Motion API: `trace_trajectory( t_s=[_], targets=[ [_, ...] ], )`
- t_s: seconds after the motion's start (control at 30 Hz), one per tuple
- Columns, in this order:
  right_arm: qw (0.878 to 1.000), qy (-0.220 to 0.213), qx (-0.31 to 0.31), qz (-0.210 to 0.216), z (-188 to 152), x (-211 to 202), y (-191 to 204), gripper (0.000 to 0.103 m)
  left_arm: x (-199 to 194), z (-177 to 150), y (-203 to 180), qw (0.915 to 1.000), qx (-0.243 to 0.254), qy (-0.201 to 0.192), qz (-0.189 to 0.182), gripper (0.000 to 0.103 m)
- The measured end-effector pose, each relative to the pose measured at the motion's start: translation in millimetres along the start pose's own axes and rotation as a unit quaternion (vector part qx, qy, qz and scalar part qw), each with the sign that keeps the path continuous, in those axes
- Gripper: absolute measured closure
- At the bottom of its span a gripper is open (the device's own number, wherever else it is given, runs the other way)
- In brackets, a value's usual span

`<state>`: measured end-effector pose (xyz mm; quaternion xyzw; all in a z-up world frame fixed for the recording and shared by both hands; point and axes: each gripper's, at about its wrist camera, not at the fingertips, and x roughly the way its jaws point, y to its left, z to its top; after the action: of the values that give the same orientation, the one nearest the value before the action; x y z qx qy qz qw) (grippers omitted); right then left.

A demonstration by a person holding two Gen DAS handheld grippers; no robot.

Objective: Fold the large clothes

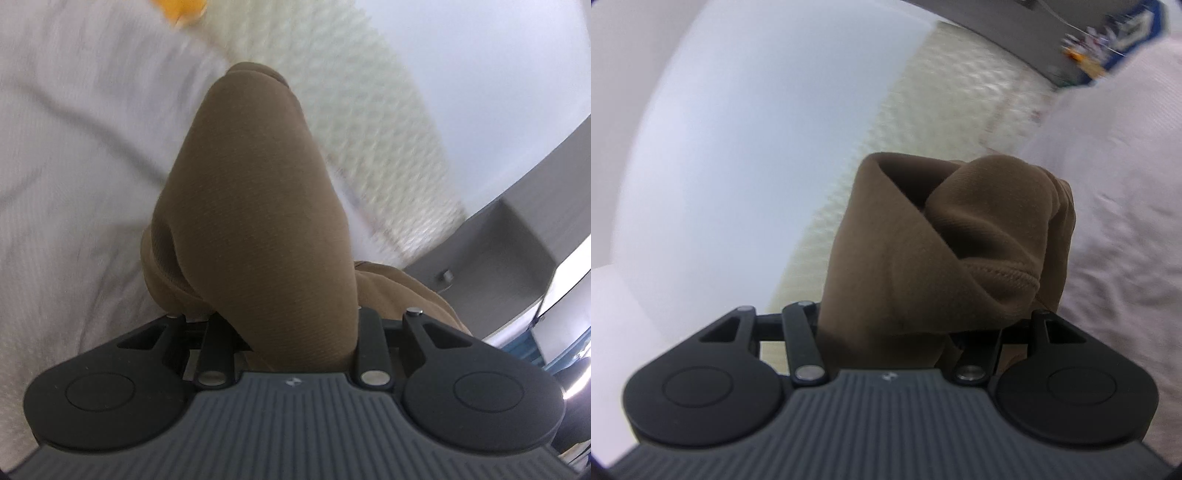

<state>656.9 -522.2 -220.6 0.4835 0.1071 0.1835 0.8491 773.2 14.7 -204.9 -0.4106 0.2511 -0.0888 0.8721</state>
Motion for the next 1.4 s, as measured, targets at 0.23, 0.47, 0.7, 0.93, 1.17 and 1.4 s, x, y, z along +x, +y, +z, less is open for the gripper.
trace_trajectory(
  t_s=[0.23,0.47,0.7,0.93,1.17,1.4],
  targets=[
    [0.999,-0.016,0.047,-0.007,-33,-18,-67,0.044,1,-39,1,0.9976,0.066,-0.011,-0.018,0.071],
    [0.997,-0.021,0.078,-0.012,-49,-28,-93,0.042,-31,-66,14,0.9980,0.057,-0.012,-0.023,0.070],
    [0.991,-0.007,0.132,-0.025,-64,-48,-112,0.035,-46,-91,30,0.9994,0.027,-0.010,-0.019,0.061],
    [0.986,0.000,0.151,-0.066,-61,-58,-97,0.029,-56,-79,25,0.9995,-0.009,0.031,0.002,0.048],
    [0.977,-0.014,0.157,-0.144,-56,-88,-68,0.028,-92,-73,4,0.9977,0.016,0.049,0.043,0.034],
    [0.975,-0.048,0.131,-0.170,-46,-131,-11,0.029,-143,-56,-37,0.9944,0.057,0.055,0.070,0.034]
  ],
)
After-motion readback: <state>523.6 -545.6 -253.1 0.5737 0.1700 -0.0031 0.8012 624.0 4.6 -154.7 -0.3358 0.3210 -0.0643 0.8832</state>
